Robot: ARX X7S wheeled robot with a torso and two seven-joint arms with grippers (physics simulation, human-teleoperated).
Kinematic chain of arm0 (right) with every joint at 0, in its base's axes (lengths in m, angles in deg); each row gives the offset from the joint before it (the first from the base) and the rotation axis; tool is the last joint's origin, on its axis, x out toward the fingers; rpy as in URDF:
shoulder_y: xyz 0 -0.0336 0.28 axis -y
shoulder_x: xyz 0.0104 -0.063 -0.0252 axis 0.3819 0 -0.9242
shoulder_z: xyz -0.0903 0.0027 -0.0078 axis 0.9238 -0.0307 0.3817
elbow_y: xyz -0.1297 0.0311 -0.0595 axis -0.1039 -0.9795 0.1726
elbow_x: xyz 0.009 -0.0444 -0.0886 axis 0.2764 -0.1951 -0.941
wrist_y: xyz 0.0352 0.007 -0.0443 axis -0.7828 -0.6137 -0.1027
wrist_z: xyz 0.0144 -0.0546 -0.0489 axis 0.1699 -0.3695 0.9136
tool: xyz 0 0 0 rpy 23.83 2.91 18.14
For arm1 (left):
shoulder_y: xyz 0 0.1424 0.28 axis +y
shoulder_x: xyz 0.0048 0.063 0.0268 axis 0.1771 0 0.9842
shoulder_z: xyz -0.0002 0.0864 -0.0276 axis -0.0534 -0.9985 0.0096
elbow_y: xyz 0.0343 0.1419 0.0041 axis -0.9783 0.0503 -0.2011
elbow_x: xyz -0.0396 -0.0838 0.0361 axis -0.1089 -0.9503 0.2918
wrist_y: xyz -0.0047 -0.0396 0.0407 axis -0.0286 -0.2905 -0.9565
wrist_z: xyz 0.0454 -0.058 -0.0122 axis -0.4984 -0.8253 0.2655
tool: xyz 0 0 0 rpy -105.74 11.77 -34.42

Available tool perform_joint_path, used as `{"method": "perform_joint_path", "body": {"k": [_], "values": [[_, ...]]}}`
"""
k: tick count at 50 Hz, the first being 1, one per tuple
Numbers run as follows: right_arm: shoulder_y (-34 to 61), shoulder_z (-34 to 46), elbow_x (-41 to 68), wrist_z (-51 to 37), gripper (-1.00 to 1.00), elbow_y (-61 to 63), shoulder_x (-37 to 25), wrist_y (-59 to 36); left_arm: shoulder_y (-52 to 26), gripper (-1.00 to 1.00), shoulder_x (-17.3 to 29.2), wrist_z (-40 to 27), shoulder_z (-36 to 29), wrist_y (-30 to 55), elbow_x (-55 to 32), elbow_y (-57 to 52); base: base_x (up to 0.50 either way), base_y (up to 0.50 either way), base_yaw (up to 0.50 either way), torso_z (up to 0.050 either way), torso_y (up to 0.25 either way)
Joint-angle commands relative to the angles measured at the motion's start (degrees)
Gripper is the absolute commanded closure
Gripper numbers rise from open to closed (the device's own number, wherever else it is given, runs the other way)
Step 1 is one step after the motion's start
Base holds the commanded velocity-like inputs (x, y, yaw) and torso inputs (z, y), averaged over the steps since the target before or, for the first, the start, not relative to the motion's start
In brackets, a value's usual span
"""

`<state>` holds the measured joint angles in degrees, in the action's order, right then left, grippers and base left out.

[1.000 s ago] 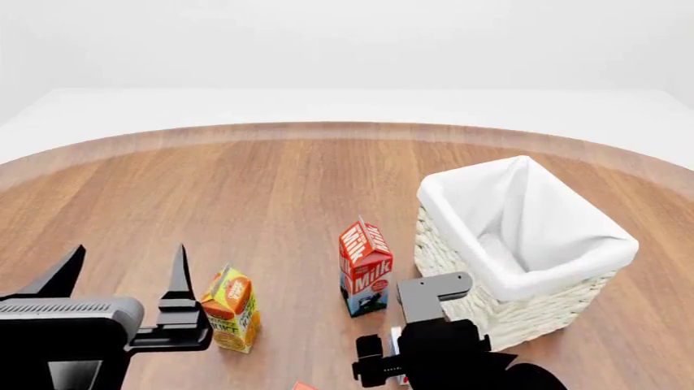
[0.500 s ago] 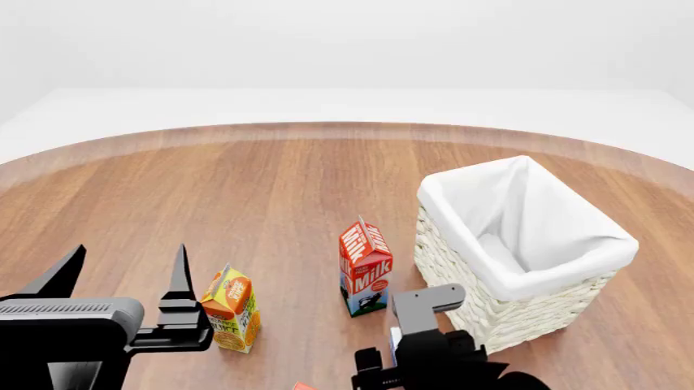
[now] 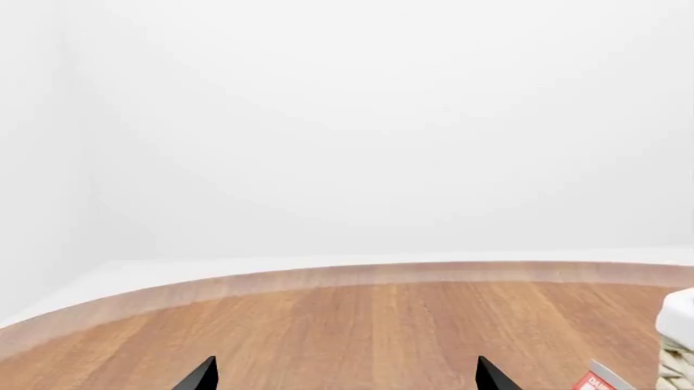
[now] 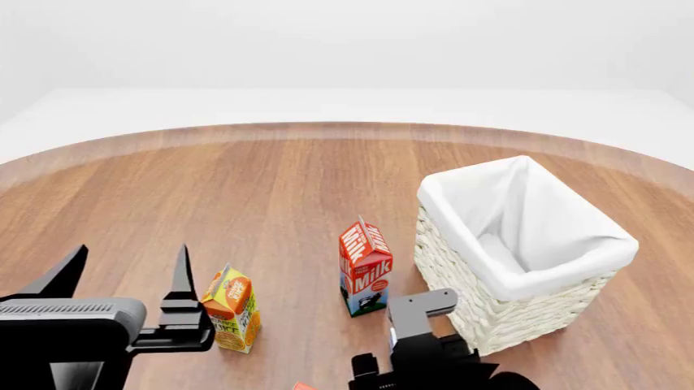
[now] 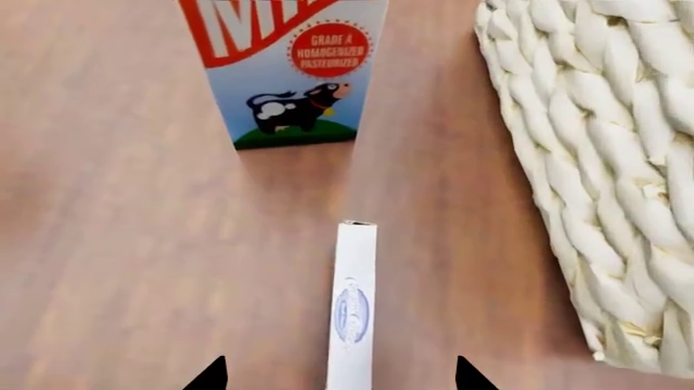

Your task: Pick up the cream cheese box and the butter, and put them in the basket.

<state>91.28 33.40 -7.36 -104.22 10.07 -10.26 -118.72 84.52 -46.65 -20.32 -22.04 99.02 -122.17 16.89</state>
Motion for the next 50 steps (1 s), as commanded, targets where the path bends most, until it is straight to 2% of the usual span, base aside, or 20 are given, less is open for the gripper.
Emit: {"method": "perform_joint_path", "body": {"k": [1,21,50], "values": [[0.8,0.6,0.2,0.9,-1.0,-2.4,0.0,1.0,-0.1,-1.0,0.2,-0.2,-0.6,-0.4,0.0,0.1,0.0,0.0,0.0,0.0,0.0],[1.7,1.4,0.0,1.5,-1.0,-5.1,0.0,2.9,-0.1,-1.0,0.9,-1.0,-1.0,-0.9,-0.4,-0.1,0.0,0.0,0.0,0.0,0.0],[3.2,5.0,-2.7,3.9,-1.0,-15.3,0.2,9.2,-0.4,-1.0,1.7,-1.6,-1.9,-1.7,-0.7,0.2,0.0,0.0,0.0,0.0,0.0]]}}
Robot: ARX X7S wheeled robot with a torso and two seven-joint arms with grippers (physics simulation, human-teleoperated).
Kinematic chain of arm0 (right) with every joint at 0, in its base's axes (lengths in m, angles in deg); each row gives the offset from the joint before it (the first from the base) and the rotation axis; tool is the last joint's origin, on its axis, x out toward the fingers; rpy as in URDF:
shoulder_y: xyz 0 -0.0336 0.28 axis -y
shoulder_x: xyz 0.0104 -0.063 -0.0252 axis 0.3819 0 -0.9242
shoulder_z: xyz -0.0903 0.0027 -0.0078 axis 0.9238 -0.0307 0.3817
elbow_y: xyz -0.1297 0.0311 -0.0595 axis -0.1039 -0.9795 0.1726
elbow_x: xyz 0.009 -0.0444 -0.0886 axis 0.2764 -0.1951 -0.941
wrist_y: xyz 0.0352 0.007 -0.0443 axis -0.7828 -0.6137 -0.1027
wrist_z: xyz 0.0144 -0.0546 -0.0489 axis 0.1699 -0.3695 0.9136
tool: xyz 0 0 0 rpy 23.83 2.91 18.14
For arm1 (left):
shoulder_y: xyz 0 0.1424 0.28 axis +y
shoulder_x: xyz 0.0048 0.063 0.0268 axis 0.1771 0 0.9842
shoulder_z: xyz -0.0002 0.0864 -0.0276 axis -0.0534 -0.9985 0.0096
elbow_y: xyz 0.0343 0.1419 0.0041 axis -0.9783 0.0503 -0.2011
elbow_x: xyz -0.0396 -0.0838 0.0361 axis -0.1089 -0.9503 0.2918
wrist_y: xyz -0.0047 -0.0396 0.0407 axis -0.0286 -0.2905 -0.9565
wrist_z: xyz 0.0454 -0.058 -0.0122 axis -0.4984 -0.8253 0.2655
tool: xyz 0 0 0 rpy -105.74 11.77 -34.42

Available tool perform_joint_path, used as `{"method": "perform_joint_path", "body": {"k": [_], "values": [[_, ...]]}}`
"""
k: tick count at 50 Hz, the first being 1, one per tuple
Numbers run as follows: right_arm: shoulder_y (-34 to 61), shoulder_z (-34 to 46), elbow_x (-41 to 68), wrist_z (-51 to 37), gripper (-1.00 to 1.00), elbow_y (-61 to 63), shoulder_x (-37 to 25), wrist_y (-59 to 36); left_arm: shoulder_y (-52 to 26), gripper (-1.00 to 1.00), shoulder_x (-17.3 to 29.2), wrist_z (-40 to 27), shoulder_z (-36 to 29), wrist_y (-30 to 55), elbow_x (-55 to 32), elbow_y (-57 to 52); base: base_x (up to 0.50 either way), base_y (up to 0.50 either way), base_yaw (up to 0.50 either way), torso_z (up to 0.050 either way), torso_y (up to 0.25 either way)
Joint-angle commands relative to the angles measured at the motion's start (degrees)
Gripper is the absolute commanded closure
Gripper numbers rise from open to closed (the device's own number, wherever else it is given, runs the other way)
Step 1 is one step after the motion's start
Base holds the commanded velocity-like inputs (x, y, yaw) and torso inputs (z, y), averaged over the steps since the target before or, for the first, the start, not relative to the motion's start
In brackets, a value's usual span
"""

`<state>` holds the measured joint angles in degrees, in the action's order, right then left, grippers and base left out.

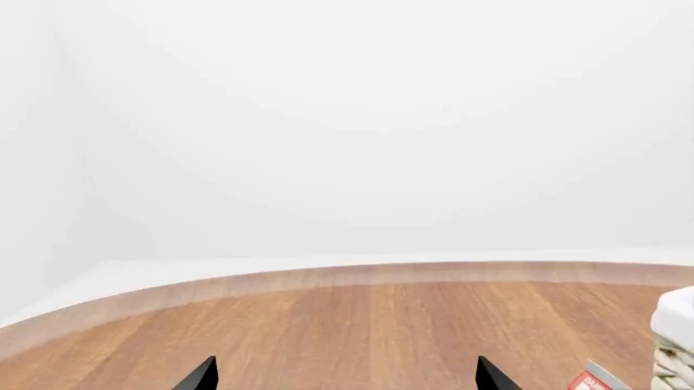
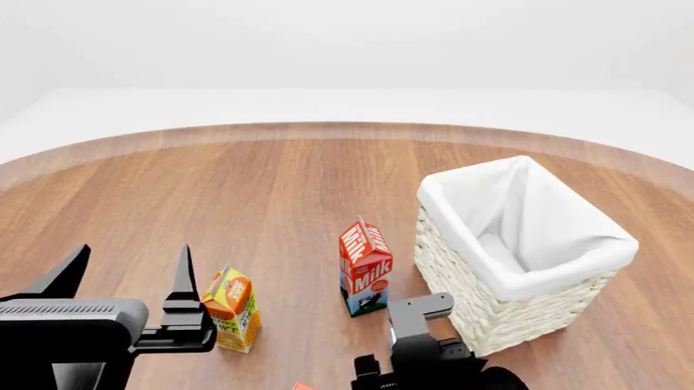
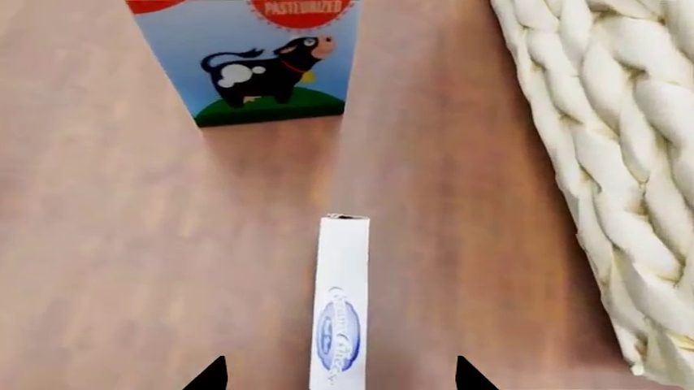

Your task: Pick up the cream cheese box and the butter, and put them in the basket.

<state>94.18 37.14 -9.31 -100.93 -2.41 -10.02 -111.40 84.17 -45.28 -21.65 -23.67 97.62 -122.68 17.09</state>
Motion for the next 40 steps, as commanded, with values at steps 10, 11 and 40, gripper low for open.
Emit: {"method": "perform_joint_path", "body": {"k": [10,11,40], "values": [[0.2,1.6,-0.7,0.3,-1.0,-3.2,-0.2,2.2,0.3,-1.0,0.3,-0.1,-0.9,-0.9,0.4,0.2,0.0,0.0,0.0,0.0,0.0],[0.1,1.6,-0.6,0.3,-1.0,-3.2,-0.2,2.3,0.3,-1.0,0.4,-0.3,-0.7,-0.9,0.1,0.2,0.0,0.0,0.0,0.0,0.0],[-0.1,2.5,0.6,0.4,1.0,-2.2,-1.2,3.1,-0.1,-1.0,1.2,-1.0,-1.4,-1.5,-0.2,0.2,0.0,0.0,0.0,0.0,0.0]]}}
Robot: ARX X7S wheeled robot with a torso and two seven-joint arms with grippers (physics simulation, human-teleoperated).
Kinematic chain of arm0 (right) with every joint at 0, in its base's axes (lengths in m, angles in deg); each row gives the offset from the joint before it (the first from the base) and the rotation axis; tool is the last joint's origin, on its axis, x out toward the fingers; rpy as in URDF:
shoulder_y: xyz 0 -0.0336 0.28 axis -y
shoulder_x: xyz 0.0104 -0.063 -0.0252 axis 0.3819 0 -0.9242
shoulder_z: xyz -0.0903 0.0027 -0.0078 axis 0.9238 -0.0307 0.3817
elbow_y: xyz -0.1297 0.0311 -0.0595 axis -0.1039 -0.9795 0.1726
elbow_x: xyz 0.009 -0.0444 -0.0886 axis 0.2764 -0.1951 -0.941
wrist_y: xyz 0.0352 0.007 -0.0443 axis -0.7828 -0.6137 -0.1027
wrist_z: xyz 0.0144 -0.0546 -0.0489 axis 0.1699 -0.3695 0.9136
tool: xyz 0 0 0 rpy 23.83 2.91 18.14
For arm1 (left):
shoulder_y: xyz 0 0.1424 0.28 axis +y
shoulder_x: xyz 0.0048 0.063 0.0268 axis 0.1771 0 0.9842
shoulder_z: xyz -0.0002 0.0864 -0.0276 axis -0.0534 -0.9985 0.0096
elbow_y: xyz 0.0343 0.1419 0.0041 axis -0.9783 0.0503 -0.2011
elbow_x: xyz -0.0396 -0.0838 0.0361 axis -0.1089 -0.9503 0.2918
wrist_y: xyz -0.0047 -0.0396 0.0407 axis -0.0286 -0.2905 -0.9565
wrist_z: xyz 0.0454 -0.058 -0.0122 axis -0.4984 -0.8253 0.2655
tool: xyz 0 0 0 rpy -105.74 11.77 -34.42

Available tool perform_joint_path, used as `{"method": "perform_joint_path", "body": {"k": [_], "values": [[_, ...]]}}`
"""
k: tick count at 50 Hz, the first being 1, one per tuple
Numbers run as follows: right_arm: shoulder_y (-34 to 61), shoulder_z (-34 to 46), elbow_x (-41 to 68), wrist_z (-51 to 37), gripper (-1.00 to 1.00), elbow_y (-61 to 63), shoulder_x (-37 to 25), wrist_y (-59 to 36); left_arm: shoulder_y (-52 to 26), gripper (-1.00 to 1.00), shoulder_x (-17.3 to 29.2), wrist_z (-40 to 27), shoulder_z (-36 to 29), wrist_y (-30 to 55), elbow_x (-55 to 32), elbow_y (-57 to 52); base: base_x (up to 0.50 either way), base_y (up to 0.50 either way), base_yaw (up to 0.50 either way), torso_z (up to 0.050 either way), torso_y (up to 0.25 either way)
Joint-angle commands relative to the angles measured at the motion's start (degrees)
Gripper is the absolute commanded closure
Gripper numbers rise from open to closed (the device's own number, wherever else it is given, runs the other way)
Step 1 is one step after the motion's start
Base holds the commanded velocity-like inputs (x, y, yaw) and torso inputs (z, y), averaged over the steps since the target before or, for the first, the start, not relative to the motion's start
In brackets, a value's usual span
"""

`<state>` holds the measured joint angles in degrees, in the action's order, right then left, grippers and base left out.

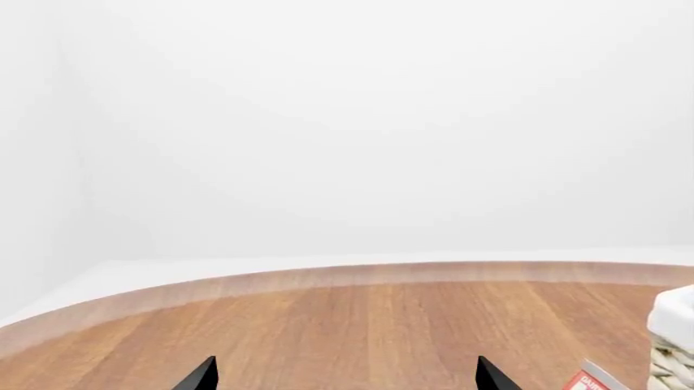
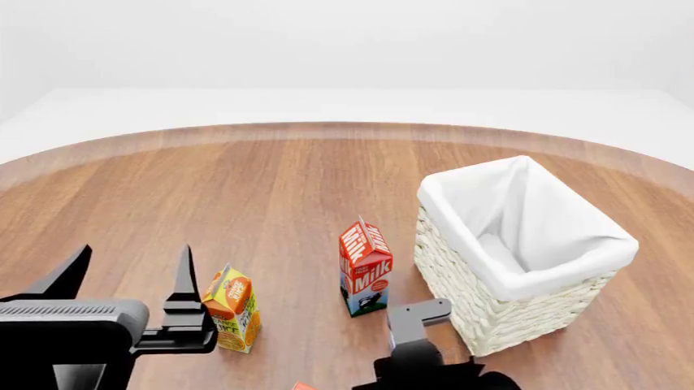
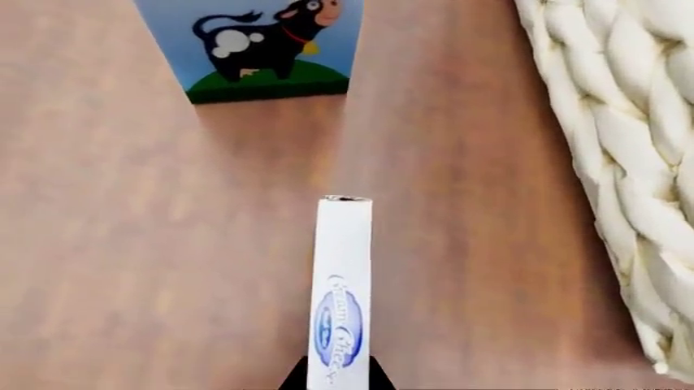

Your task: Pick up the cream cheese box and the butter, and put them in the basket.

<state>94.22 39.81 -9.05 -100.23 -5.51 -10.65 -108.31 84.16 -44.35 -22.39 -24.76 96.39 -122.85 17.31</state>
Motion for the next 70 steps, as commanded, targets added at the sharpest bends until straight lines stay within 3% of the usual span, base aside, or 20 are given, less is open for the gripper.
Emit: {"method": "perform_joint_path", "body": {"k": [1,21,41,50,58,70], "values": [[-0.2,0.0,0.4,-0.5,1.0,1.5,-0.7,-0.2,0.0,-1.0,0.3,-0.2,-0.3,-0.3,0.0,0.0,0.0,0.0,0.0,0.0,0.0],[-2.5,-6.2,7.4,-11.2,1.0,24.0,-3.1,-9.1,0.0,-1.0,0.8,-0.6,-0.5,-0.9,-0.3,0.3,0.0,0.0,0.0,0.0,0.001],[-0.3,-19.1,24.6,-25.8,1.0,44.1,-0.6,-25.2,-0.2,-1.0,1.0,-0.9,-1.2,-1.4,-0.1,0.6,0.0,0.0,0.0,0.0,0.0],[2.4,-23.4,36.1,-35.7,1.0,46.4,0.2,-28.8,-0.2,-1.0,1.2,-1.0,-1.4,-1.6,-0.3,0.6,0.0,0.0,0.0,0.0,0.001],[5.7,-23.3,48.0,-46.0,1.0,45.8,-1.4,-27.5,-0.2,-1.0,1.4,-1.3,-1.5,-1.6,-0.4,0.5,0.0,0.0,0.0,0.0,0.0],[10.5,-21.8,57.6,-53.6,1.0,44.2,-3.9,-23.9,-0.1,-1.0,1.8,-1.7,-1.6,-1.8,-0.5,0.3,0.0,0.0,0.0,0.0,0.001]]}}
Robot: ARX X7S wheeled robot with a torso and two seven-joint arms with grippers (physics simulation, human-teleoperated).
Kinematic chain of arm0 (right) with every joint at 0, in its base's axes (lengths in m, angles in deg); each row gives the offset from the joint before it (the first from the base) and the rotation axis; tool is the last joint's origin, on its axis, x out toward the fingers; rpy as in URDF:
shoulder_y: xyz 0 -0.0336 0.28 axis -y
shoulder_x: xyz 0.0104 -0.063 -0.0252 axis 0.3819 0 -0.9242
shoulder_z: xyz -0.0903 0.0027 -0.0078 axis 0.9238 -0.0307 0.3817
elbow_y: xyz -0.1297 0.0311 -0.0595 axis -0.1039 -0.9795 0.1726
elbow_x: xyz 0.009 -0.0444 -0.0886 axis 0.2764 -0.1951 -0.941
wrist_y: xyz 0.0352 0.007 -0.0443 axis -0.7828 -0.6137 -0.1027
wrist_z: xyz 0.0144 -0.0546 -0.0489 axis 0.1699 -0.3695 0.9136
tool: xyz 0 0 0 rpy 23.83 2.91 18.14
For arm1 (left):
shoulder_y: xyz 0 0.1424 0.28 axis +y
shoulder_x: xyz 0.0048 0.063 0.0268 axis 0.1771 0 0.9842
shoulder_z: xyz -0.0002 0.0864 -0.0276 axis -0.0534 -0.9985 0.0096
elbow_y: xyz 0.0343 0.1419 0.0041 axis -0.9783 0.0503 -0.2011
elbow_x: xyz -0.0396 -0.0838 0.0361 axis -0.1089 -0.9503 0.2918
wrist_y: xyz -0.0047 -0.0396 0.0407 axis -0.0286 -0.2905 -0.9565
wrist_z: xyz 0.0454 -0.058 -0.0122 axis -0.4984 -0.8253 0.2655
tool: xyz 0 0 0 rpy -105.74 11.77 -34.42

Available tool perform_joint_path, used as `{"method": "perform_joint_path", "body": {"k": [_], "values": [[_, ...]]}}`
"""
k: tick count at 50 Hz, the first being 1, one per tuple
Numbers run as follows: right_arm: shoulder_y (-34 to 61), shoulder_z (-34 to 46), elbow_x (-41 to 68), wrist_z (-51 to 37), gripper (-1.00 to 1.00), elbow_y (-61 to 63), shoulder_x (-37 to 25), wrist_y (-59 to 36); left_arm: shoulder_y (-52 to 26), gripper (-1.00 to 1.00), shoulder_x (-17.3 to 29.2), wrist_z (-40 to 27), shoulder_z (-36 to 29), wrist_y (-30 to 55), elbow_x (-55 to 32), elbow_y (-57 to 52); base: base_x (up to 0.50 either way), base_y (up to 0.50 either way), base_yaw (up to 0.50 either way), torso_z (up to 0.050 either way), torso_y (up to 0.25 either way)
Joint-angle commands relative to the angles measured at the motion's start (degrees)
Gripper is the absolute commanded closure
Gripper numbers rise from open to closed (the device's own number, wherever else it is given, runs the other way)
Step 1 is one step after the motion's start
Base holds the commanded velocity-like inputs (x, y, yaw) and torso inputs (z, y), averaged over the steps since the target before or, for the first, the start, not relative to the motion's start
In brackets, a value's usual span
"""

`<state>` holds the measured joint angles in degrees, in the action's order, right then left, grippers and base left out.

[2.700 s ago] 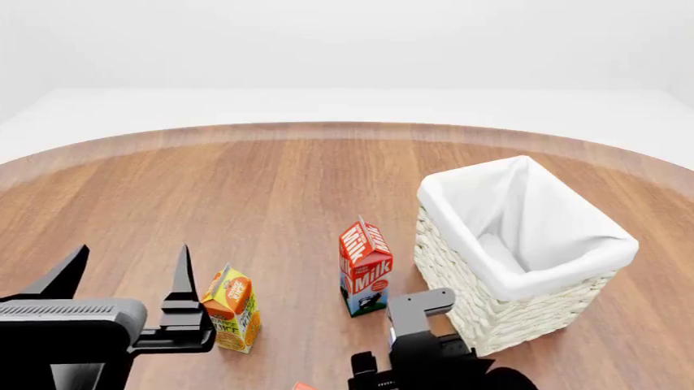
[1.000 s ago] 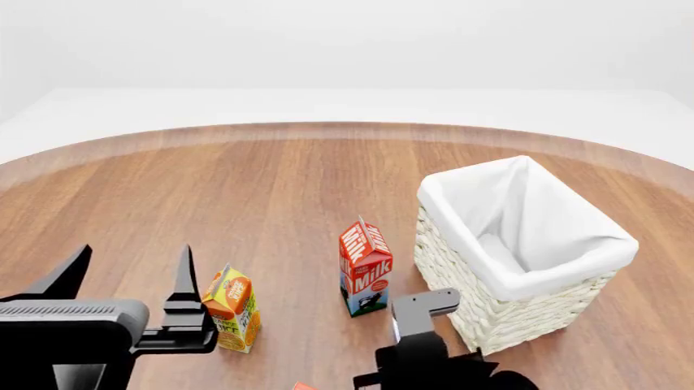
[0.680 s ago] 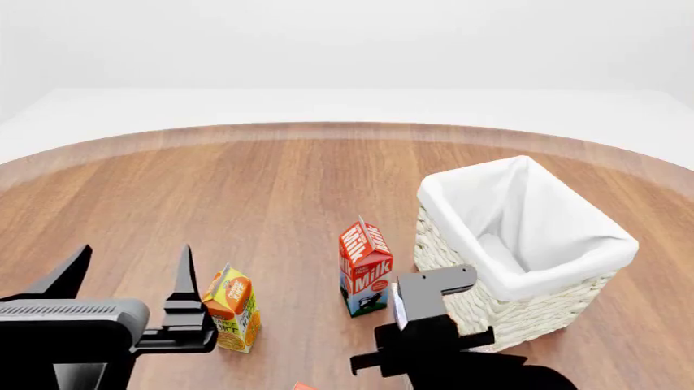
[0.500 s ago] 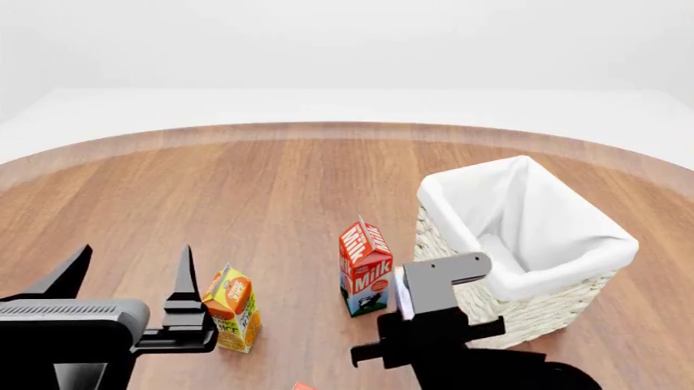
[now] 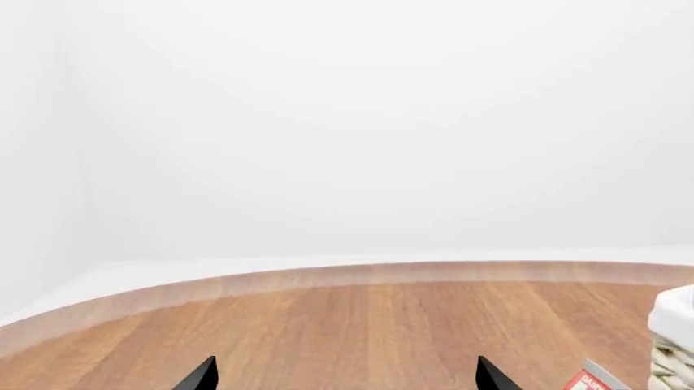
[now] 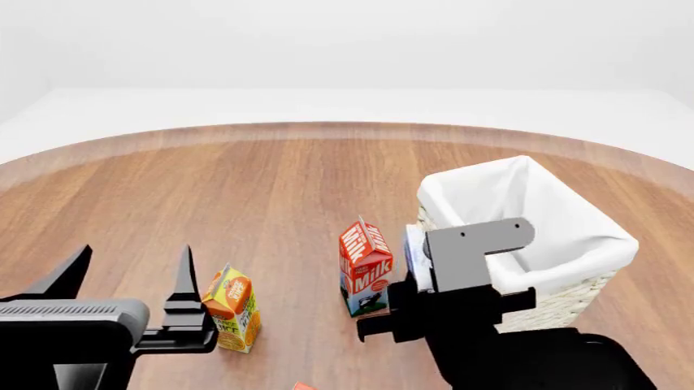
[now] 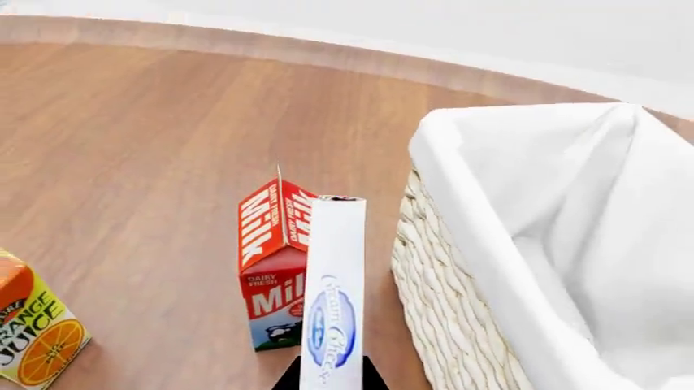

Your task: Pick up the cream cheese box and the butter, and put them in the basket.

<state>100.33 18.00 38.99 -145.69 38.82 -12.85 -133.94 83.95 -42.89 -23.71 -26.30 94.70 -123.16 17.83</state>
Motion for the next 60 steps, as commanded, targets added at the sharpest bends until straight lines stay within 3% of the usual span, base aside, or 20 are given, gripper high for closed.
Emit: {"method": "perform_joint_path", "body": {"k": [1,27,46,60], "values": [[4.7,0.1,10.0,-8.4,1.0,-0.3,-1.8,2.1,0.1,-1.0,0.4,-0.4,0.0,-0.2,-0.3,-0.2,0.0,0.0,0.0,0.0,0.0],[16.0,4.6,17.8,-11.2,1.0,-5.6,-8.6,9.4,-0.5,-1.0,0.9,-0.4,-0.5,-0.8,-0.5,0.4,0.0,0.0,0.0,0.0,0.0],[22.5,5.2,17.7,-9.7,1.0,-10.5,-14.0,12.2,-0.5,-1.0,1.1,-0.9,-1.2,-0.9,-0.3,0.3,0.0,0.0,0.0,0.0,0.001],[22.7,6.0,6.3,0.1,1.0,-17.9,-15.9,12.6,-0.7,-1.0,1.6,-1.4,-1.3,-0.9,-0.8,0.0,0.0,0.0,0.0,0.0,0.001]]}}
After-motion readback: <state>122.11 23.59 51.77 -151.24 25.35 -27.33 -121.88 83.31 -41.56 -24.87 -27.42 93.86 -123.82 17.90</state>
